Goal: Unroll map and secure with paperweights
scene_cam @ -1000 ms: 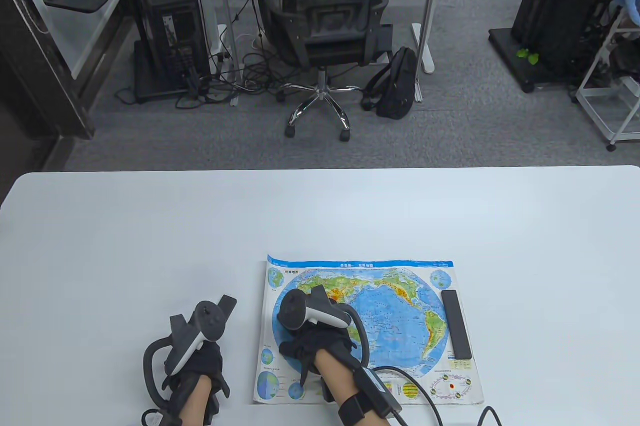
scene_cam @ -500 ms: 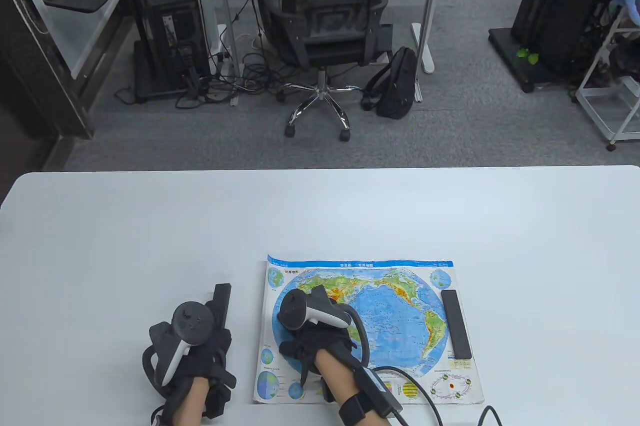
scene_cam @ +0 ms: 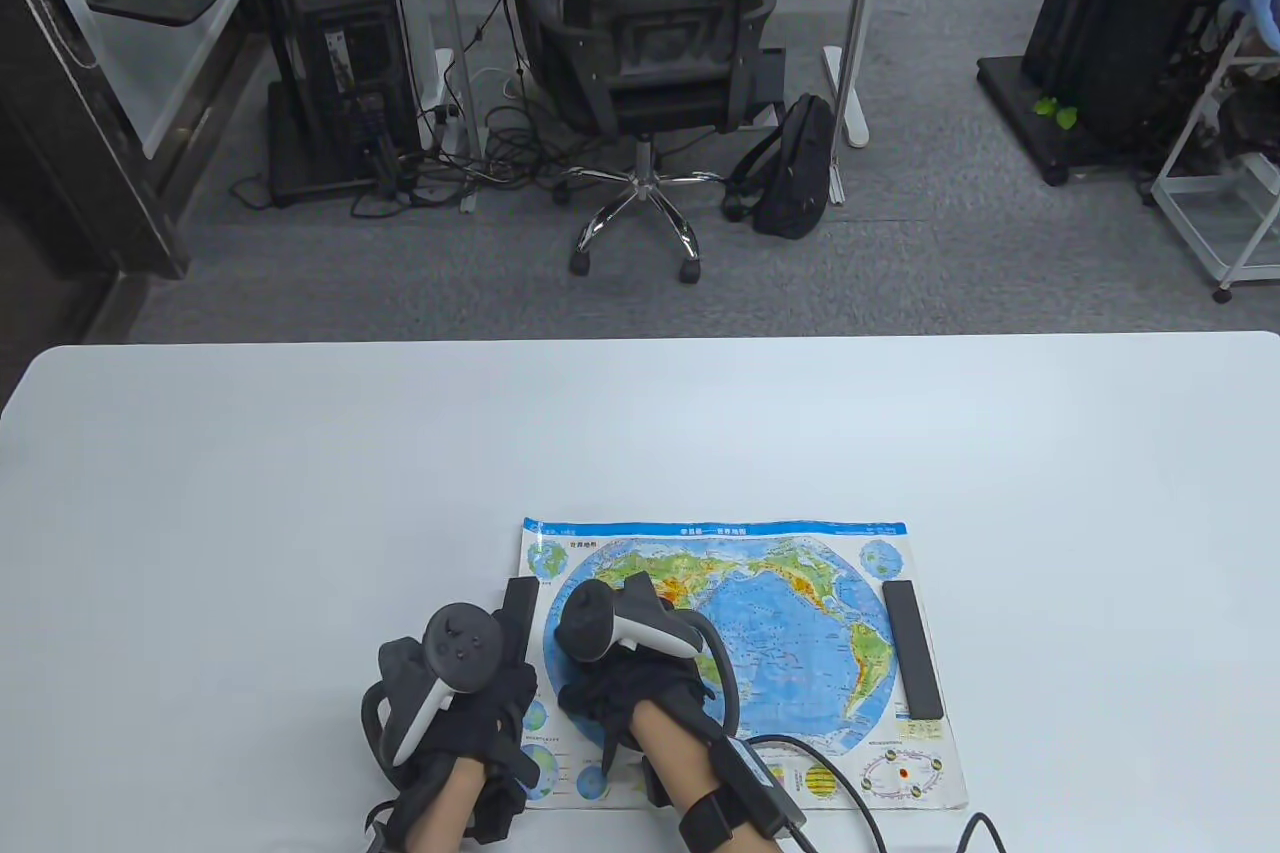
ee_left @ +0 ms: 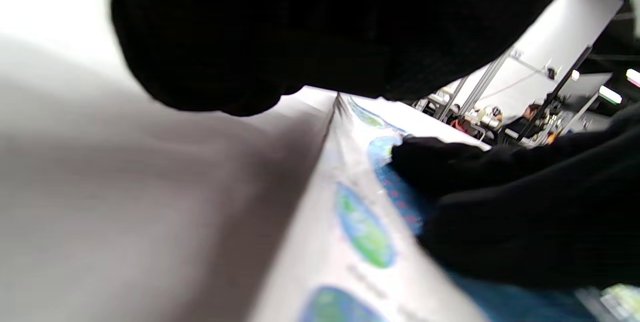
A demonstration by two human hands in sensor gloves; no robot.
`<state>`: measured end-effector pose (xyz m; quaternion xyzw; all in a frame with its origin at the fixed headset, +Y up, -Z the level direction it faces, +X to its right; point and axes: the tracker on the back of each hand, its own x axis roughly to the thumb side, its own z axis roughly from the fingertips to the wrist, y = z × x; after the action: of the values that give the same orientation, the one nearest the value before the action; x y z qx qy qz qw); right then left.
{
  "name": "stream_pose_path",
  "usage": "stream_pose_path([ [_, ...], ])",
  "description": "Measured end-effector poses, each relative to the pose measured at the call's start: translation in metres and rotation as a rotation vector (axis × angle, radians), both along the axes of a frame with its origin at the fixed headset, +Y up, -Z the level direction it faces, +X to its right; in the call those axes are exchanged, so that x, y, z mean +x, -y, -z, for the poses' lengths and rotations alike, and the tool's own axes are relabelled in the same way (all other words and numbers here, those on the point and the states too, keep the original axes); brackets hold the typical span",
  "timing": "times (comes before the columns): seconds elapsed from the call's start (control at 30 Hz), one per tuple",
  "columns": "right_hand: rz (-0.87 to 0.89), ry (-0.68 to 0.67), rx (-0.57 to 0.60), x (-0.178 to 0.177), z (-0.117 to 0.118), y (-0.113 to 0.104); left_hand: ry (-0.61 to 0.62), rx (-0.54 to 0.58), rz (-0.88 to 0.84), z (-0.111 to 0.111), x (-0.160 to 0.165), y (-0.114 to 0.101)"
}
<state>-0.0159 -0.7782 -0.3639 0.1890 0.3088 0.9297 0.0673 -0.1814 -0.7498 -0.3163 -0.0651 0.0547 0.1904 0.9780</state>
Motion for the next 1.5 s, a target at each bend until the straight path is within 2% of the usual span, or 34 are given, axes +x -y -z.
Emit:
stream_pose_path([
  [0.33,0.009,0.000,0.003,0.001,0.000,0.001,0.037,-0.042,0.127,0.005,0.017,0.010],
  [0.7,0.015,-0.008,-0.010,0.001,-0.001,0.002,0.073,-0.032,0.281,0.006,0.034,0.018],
  [0.87,0.024,-0.020,0.000,0.003,-0.002,0.003,0.087,-0.072,0.298,0.007,0.037,0.017],
  [1.0,0.042,-0.028,-0.014,0.006,-0.001,0.001,0.068,-0.037,0.245,0.006,0.031,0.018],
  [1.13,0.080,-0.040,-0.003,0.013,-0.001,-0.002,0.085,-0.035,0.317,0.007,0.035,0.016],
  [1.3,0.173,-0.034,0.050,0.030,-0.005,-0.010,0.087,-0.055,0.292,0.009,0.032,0.014],
  [1.5,0.292,-0.009,0.116,0.066,-0.011,-0.040,0.061,-0.116,0.201,0.013,0.023,0.004],
])
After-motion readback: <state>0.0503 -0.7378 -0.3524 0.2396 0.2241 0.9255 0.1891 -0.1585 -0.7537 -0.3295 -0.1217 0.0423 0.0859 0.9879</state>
